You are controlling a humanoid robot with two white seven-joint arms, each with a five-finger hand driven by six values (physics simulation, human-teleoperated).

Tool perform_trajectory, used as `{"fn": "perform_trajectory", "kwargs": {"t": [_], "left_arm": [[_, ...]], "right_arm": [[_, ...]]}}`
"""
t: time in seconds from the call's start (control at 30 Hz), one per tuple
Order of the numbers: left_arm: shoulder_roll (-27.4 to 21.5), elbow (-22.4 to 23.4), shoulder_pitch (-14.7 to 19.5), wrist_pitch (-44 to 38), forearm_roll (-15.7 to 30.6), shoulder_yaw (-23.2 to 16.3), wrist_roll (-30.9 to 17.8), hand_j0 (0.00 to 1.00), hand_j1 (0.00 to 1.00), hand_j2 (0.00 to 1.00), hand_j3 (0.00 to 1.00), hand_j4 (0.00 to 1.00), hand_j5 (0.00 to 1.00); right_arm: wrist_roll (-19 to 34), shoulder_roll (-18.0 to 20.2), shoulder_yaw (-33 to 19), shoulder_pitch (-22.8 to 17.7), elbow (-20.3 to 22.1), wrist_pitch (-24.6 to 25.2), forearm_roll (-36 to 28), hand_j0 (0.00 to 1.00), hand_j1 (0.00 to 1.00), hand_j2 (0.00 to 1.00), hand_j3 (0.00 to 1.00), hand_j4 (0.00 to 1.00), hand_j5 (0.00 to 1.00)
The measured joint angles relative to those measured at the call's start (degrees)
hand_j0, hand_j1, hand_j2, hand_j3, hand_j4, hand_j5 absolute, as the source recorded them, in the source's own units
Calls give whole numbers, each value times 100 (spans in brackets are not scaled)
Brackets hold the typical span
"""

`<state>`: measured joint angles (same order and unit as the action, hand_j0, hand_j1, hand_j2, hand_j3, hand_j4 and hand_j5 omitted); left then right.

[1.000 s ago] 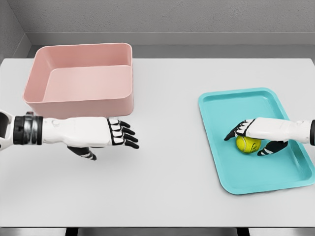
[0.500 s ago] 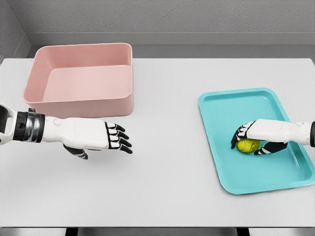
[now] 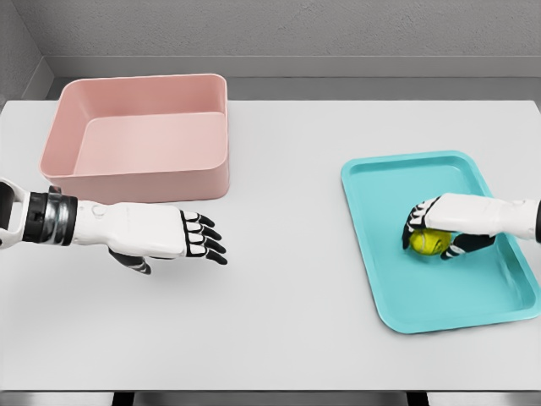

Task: Put the tennis from the blue tray into the pink basket with both arms

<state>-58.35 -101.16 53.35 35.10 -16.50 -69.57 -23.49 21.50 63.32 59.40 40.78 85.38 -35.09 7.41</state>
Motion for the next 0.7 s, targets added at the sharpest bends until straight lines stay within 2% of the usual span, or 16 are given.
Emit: {"fn": "perform_trajectory", "kwargs": {"t": [0.43, 0.7], "left_arm": [[-8, 0, -18, 0, 0, 0, 0, 100, 100, 100, 100, 100, 100], [-25, 0, -18, 0, 0, 0, 0, 100, 100, 100, 100, 100, 100]], "right_arm": [[22, -77, -174, 193, 431, -1, 4, 54, 54, 54, 54, 54, 54], [121, -394, -178, 308, 581, -2, 3, 54, 54, 54, 54, 54, 54]]}}
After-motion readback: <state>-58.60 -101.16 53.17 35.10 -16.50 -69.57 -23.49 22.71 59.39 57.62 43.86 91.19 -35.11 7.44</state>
